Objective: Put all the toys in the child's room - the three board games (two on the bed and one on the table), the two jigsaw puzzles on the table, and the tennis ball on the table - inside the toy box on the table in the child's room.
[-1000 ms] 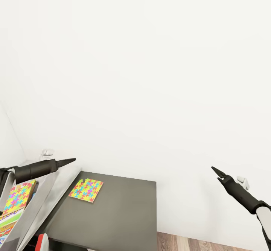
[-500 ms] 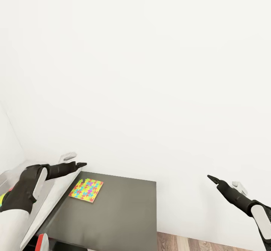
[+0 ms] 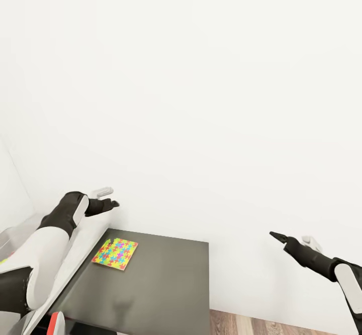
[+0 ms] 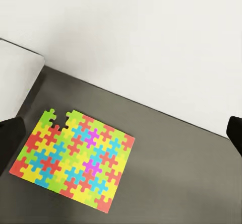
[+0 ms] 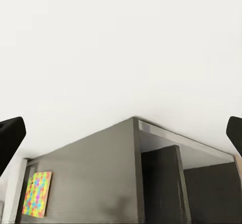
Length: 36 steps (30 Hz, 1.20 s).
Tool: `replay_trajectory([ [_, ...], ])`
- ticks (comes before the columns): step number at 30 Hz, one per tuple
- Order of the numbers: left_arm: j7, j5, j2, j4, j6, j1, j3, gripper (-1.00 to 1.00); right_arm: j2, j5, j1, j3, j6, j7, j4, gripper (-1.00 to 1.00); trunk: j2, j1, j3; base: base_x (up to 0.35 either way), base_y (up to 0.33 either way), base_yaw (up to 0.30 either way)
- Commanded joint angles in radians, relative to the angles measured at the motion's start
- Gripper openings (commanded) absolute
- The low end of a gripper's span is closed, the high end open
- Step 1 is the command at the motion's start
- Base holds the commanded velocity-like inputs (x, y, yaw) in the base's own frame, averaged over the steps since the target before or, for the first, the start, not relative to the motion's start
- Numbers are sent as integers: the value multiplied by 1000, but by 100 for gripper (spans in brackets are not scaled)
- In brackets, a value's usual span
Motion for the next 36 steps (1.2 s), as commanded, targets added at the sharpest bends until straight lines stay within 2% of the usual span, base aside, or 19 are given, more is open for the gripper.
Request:
replay_trajectory([
  [1,13,4,-5,1,2,-3,2,100,-3,2,0,-2,38,5,-17,100,-1,0,0,0,0,0],
  [4,27,1,-9,2,-9,-5,2,100,-9,1,0,-1,100,9,-58,100,-1,0,0,0,0,0],
  [8,37,-1,-12,7,-18,-6,1,100,-20,-6,0,-2,222,14,-174,100,-1,0,0,0,0,0],
  [11,38,-1,-13,8,-20,-6,1,100,-22,-12,0,-1,257,19,-240,100,-1,0,-1,0,0,0],
  [15,38,-2,-15,9,-22,-6,1,100,-23,-16,1,0,259,50,-308,100,-1,0,-4,0,0,0],
  [20,38,-3,-16,9,-49,-6,1,100,-26,-17,7,1,259,167,-333,100,-1,0,-12,0,0,0],
  [24,38,-2,-17,10,-66,-7,1,100,-45,-15,8,3,259,272,-330,100,-1,0,-18,0,0,0],
  [26,39,-2,-23,10,-71,-7,1,100,-55,-14,8,4,259,338,-328,100,-1,0,-21,0,0,0],
  [31,40,-4,-38,10,-101,-6,1,100,-61,-8,9,10,259,472,-329,100,-1,0,-29,0,0,0],
  [36,41,-4,-40,10,-111,-7,1,100,-59,-3,10,29,259,546,-336,100,-1,0,-38,0,0,0],
])
